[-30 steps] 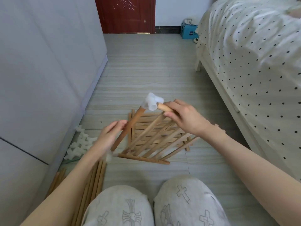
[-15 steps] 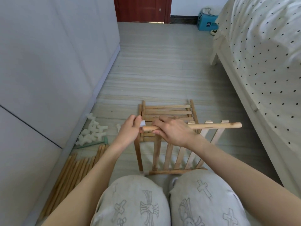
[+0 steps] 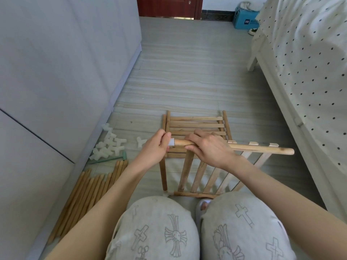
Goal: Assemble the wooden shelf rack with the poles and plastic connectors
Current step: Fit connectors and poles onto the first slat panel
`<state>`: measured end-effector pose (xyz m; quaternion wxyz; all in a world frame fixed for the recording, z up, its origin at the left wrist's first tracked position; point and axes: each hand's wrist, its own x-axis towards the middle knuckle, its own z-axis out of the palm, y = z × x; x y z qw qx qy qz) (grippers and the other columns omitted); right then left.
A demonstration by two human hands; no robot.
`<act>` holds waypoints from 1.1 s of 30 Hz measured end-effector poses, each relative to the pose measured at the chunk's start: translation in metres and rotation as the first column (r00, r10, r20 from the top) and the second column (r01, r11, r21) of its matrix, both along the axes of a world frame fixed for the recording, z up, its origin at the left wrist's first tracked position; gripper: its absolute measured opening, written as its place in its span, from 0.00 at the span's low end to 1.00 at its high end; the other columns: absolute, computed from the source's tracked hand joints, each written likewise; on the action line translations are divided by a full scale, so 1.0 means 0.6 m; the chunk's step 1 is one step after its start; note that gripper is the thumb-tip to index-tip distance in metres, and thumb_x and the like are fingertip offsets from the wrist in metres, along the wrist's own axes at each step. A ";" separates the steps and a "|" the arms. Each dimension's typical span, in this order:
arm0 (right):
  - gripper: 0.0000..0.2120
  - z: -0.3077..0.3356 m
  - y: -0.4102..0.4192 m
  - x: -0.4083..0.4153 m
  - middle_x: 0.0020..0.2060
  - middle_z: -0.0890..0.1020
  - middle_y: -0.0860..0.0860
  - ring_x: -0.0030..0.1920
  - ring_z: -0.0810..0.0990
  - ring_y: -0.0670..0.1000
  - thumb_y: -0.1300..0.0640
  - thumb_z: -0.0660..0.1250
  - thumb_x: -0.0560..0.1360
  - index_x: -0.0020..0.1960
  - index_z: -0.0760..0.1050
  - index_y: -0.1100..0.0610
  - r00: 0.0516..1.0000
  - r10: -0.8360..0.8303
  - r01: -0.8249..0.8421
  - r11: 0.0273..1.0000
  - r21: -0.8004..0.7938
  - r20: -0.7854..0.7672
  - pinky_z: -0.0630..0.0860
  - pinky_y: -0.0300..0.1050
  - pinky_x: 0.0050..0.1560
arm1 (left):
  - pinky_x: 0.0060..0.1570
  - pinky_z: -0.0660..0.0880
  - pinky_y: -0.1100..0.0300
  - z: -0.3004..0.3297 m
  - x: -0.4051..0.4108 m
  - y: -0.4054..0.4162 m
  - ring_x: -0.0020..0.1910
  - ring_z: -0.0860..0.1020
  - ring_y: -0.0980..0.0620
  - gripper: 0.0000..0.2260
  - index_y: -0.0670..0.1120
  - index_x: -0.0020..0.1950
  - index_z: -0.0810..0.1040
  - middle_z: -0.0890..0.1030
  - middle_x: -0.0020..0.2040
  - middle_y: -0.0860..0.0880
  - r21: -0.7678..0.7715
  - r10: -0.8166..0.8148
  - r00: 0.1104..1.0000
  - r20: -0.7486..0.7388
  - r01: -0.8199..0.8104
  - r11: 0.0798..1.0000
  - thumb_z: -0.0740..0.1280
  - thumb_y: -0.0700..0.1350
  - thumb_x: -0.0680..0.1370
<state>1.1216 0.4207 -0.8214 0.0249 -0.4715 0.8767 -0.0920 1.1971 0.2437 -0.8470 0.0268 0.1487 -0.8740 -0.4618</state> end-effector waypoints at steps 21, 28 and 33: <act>0.20 0.002 0.015 0.025 0.50 0.76 0.52 0.45 0.78 0.55 0.44 0.54 0.79 0.64 0.72 0.55 0.999 0.023 -0.024 0.999 -0.038 -0.028 0.74 0.49 0.41 | 0.38 0.69 0.60 0.001 0.013 0.034 0.46 0.77 0.48 0.11 0.55 0.40 0.64 0.74 0.40 0.50 -0.019 -0.103 0.993 0.054 0.104 0.994 0.51 0.55 0.81; 0.27 0.013 0.044 -0.019 0.55 0.78 0.49 0.57 0.74 0.50 0.40 0.65 0.72 0.66 0.70 0.52 0.995 -0.048 0.051 0.998 -0.030 0.087 0.73 0.46 0.50 | 0.39 0.73 0.63 0.006 0.001 0.002 0.39 0.78 0.61 0.06 0.55 0.49 0.74 0.78 0.46 0.49 0.344 -0.124 0.987 0.105 0.081 0.935 0.58 0.50 0.81; 0.25 -0.001 0.086 -0.042 0.40 0.81 0.47 0.41 0.80 0.50 0.32 0.53 0.73 0.52 0.74 0.51 0.999 -0.027 0.035 0.972 0.234 -0.035 0.74 0.44 0.41 | 0.53 0.71 0.57 0.007 -0.013 0.009 0.51 0.79 0.49 0.10 0.45 0.54 0.78 0.82 0.49 0.47 0.621 -0.147 0.989 0.017 0.105 0.777 0.62 0.45 0.75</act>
